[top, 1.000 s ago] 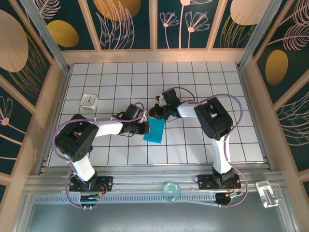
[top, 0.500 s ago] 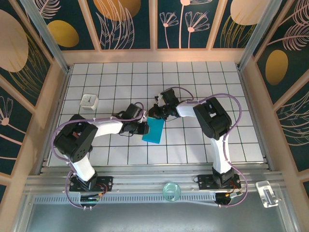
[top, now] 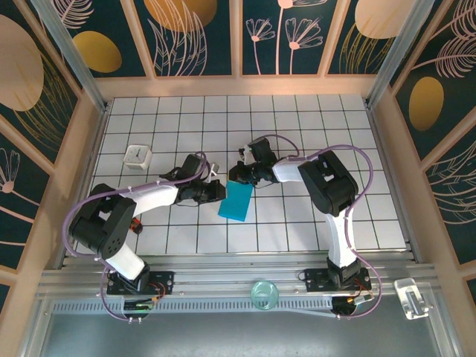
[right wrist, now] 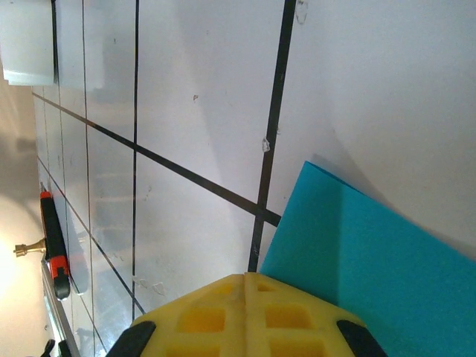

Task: Fold a paper plane with a square sheet of paper (pick it up from the middle)
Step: First fold in half a square sheet of paper at the center of the table.

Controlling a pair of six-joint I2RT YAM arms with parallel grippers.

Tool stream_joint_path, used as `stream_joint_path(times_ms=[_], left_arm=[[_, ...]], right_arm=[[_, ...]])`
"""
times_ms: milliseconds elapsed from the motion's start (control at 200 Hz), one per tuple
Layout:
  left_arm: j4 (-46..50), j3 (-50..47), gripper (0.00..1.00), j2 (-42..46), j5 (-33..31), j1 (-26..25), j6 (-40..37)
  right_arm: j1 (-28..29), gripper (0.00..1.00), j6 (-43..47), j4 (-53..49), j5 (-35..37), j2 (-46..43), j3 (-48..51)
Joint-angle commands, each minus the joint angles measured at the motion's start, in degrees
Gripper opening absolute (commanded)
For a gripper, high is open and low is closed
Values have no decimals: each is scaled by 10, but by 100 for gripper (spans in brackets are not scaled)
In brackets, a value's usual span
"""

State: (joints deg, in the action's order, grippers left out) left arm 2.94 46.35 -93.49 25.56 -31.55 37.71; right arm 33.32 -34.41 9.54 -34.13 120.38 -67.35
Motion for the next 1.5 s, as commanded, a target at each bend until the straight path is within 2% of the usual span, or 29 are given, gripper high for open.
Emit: stream_joint_path(times_ms=[0,155,395,916,1266,1496], left_arm=[[-24,16,7,-24,27,0,20],[-41,20,0,-44,32,0,31],[-59,41,0,-89,47,1,36],[-71,54,0,-121,61,25,31],[15,39,0,-126,47,25,-39],[30,-12,0,-104,75,22,-57]], right_arm=[[-2,0,24,-98,75,26,29],[-4,0,24,-106,81,26,28],[-6,0,24,-109,85,28,26],[-7,0,26,-110,85,27,31],[-11,0,24,-113,92,27,35],[-12,0,23,-113,94,28,37]])
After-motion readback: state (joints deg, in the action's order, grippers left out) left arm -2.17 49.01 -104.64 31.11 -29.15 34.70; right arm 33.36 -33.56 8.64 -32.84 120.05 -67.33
